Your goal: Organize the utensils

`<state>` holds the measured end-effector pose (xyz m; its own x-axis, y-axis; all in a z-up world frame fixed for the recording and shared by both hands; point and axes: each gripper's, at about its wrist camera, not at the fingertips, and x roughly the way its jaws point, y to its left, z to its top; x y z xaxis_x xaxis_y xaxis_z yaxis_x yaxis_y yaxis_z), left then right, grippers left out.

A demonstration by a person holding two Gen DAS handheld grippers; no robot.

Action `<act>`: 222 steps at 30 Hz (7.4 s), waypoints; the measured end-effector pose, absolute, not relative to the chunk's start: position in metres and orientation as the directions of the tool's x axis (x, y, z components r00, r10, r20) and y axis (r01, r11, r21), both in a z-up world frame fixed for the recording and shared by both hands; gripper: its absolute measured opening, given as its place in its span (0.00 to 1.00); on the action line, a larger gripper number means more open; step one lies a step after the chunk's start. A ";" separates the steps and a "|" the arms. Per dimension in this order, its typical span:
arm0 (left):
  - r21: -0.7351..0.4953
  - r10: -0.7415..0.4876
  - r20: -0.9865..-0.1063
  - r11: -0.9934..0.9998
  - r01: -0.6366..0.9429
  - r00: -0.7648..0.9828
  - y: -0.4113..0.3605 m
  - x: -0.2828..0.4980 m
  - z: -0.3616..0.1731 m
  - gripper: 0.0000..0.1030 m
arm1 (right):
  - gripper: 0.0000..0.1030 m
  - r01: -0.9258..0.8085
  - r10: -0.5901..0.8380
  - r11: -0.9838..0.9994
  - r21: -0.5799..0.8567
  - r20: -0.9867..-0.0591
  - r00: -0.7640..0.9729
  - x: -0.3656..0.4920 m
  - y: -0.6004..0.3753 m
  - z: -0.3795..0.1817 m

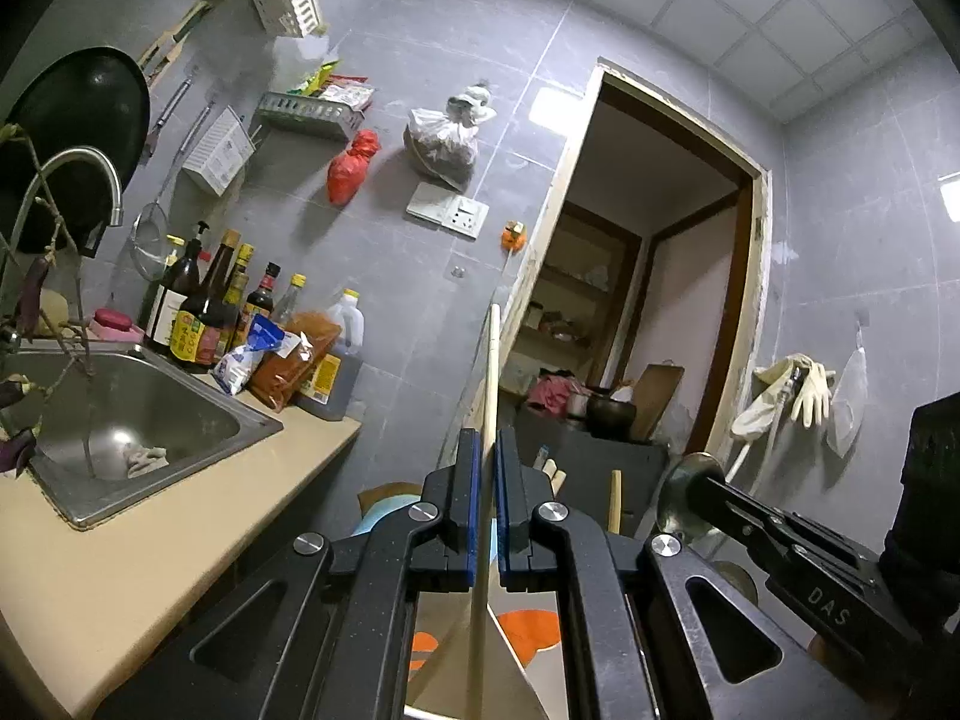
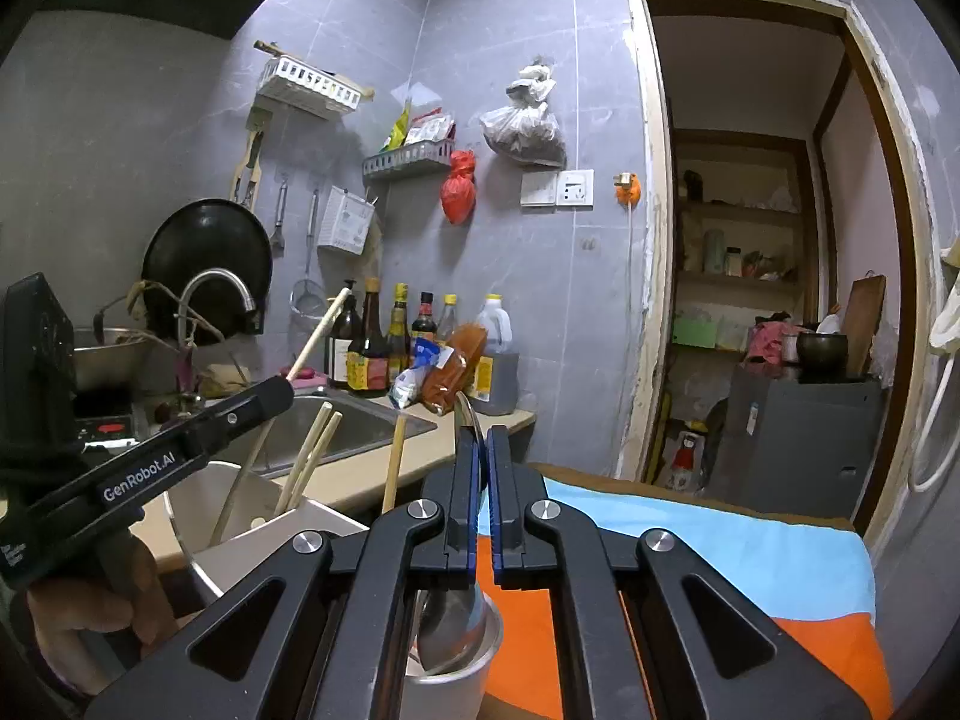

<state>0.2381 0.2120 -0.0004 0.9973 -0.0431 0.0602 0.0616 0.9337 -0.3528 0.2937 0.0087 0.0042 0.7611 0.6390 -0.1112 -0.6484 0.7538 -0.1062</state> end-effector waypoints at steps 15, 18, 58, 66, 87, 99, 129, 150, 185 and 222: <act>-0.360 -0.051 0.075 0.930 0.075 0.996 0.213 0.232 0.000 0.03 | 0.05 -0.656 0.645 0.749 -0.093 -0.127 0.754 0.294 0.013 0.002; -0.348 -0.060 0.085 0.933 0.086 0.995 0.211 0.228 0.002 0.03 | 0.05 -0.649 0.637 0.755 -0.095 -0.127 0.760 0.294 0.012 0.001; -0.137 -0.067 -0.117 0.989 0.051 0.991 0.097 0.191 0.039 0.95 | 1.00 -0.424 0.423 0.904 -0.060 -0.031 0.906 0.256 -0.155 0.033; -0.116 -0.195 -0.166 0.977 0.177 0.967 0.038 0.196 0.037 0.95 | 1.00 -0.349 0.345 0.931 -0.108 -0.054 0.937 0.247 -0.208 0.026; -0.050 -0.275 -0.556 0.953 0.299 0.784 -0.060 0.312 -0.025 0.93 | 0.95 -0.328 0.328 0.942 0.070 -0.402 0.855 0.314 -0.284 -0.043; -0.233 -0.331 -0.696 0.943 0.236 0.638 -0.038 0.392 -0.067 0.53 | 0.58 -0.412 0.447 0.889 0.202 -0.585 0.677 0.370 -0.276 -0.067; -0.397 -0.433 -0.720 0.898 0.191 0.543 -0.003 0.416 -0.077 0.01 | 0.43 -0.384 0.472 0.874 0.298 -0.707 0.526 0.418 -0.249 -0.091; -0.369 -0.407 -0.678 0.909 0.195 0.612 -0.002 0.362 -0.063 0.00 | 0.43 -0.401 0.300 0.912 0.082 -0.802 0.517 0.444 -0.175 -0.096; -0.422 -0.490 -0.672 0.869 0.257 0.555 0.000 0.358 -0.065 0.00 | 0.22 -0.464 0.270 0.885 0.026 -0.841 0.468 0.417 -0.175 -0.091; -0.514 -0.570 -0.676 0.819 0.256 0.466 0.008 0.368 -0.075 0.05 | 0.34 -0.553 0.341 0.828 0.092 -0.866 0.367 0.406 -0.183 -0.091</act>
<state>0.3680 0.0081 -0.0752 0.4662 -0.5702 -0.6764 0.2564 0.8188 -0.5136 0.4062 -0.1835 -0.0914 0.3671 0.3405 -0.8656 -0.5525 0.8284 0.0915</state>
